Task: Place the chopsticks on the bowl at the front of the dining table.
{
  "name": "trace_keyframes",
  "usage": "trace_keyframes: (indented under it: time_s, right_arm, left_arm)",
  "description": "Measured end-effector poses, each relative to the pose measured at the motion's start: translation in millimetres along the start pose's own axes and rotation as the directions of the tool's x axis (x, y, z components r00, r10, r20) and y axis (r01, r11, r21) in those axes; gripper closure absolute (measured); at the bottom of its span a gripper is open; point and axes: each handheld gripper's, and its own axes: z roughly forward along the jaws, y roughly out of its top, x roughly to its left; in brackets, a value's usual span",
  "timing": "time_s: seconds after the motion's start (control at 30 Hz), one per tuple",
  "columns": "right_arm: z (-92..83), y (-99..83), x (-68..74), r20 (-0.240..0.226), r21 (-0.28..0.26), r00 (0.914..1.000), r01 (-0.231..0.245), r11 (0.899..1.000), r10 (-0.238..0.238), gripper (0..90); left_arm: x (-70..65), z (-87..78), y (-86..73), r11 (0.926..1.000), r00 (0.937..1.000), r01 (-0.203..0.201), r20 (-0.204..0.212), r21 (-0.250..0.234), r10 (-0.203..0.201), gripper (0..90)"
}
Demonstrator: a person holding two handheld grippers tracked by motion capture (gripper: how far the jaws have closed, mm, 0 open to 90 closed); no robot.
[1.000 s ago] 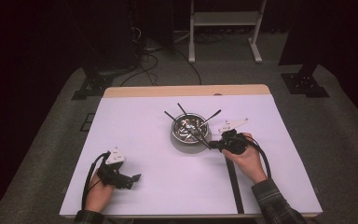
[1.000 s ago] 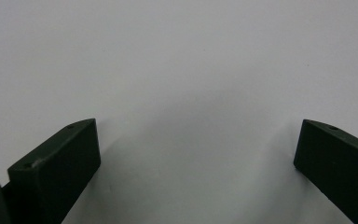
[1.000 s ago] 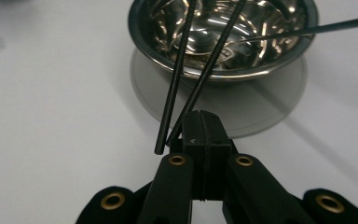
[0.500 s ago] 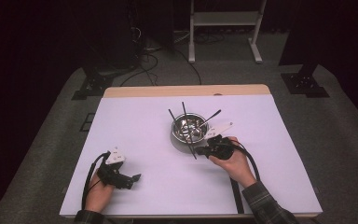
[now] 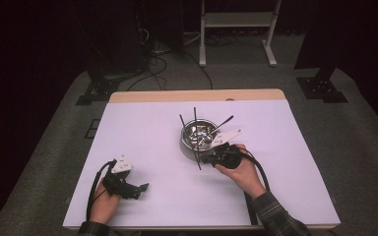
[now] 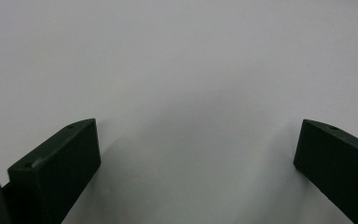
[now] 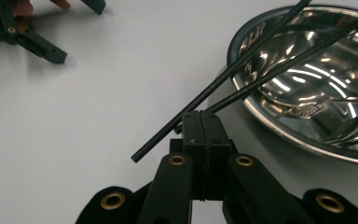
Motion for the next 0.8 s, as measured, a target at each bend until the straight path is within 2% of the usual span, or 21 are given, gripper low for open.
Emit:
trace_keyframes:
  time_s: [0.17, 0.4, 0.63, 0.67, 0.8]
  right_arm:
    - [-3.4, 13.7, -1.9, 0.01, -0.033, 0.9999, -0.003, 0.999, 0.004, 89.8]
    - [2.5, 38.3, -13.6, 0.024, -0.059, 0.9996, -0.016, 0.998, 0.017, 89.8]
    - [18.8, 56.2, -25.7, 0.029, -0.05, 0.9989, -0.035, 0.998, 0.037, 89.8]
    - [26.7, 61.7, -29.7, 0.031, -0.043, 0.9984, -0.046, 0.998, 0.047, 89.8]
    - [40.1, 69.2, -36.1, 0.028, -0.033, 0.9978, -0.059, 0.998, 0.06, 89.8]
  left_arm:
    - [0.0, 0.0, 0.0, 1.0, 1.0, 0.0, 0.0, 0.0, 0.0, 0.0]
    - [0.3, -0.1, 0.1, 1.0, 1.0, -0.003, -0.001, 0.002, 0.003, 0.0]
    - [0.4, -0.2, 0.1, 1.0, 1.0, -0.003, 0.0, 0.004, 0.003, 0.0]
    - [0.4, -0.2, 0.1, 1.0, 1.0, -0.003, 0.0, 0.004, 0.003, 0.0]
    - [0.4, -0.2, 0.1, 1.0, 1.0, -0.002, 0.0, 0.003, 0.002, 0.0]
